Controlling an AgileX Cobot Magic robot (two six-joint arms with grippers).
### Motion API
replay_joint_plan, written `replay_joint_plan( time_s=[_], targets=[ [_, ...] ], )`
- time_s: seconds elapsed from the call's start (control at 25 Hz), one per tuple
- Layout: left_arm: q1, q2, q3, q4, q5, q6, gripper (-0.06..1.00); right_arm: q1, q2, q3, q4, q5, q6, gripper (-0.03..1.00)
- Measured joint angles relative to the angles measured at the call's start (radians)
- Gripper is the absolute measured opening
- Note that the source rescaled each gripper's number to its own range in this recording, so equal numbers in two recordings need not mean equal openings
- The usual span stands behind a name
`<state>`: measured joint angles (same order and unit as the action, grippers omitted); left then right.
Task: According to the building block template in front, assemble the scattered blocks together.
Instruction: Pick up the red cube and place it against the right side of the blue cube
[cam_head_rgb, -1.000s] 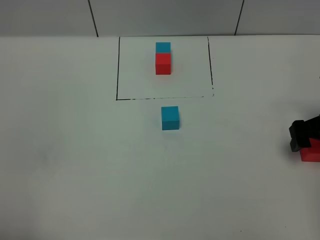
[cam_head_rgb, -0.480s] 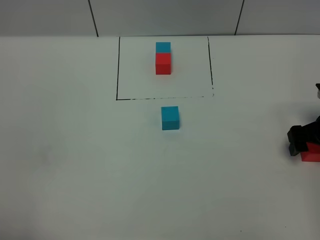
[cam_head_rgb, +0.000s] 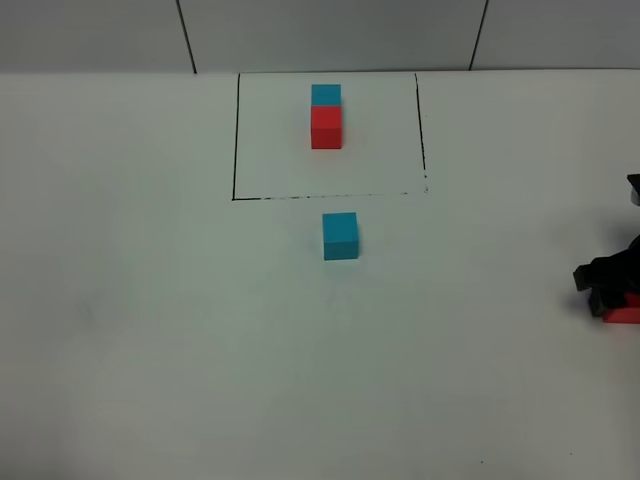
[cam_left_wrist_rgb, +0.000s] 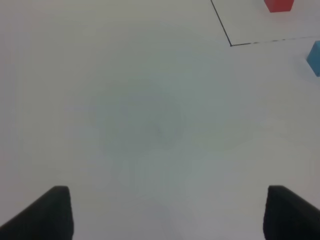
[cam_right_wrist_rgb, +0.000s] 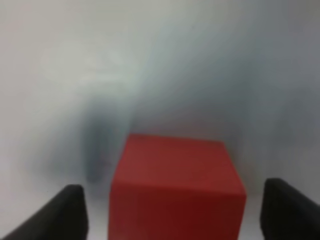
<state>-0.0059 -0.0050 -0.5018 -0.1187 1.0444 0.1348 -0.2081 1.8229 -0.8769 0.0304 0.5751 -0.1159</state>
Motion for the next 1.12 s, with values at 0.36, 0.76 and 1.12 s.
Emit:
replay_joint_plan(
  time_s=[0.36, 0.76, 1.12],
  targets=[
    [0.000, 0.000, 0.000, 0.000, 0.000, 0.000, 0.69, 0.002, 0.004, -0.001, -0.009, 0.017, -0.028, 0.00],
    [0.000, 0.000, 0.000, 0.000, 0.000, 0.000, 0.69, 0.208, -0.005, -0.158, -0.092, 0.115, -0.352, 0.00],
    [0.000, 0.000, 0.000, 0.000, 0.000, 0.000, 0.69, 0.463, 0.120, -0.527, -0.118, 0.392, -0.735, 0.00]
  ],
)
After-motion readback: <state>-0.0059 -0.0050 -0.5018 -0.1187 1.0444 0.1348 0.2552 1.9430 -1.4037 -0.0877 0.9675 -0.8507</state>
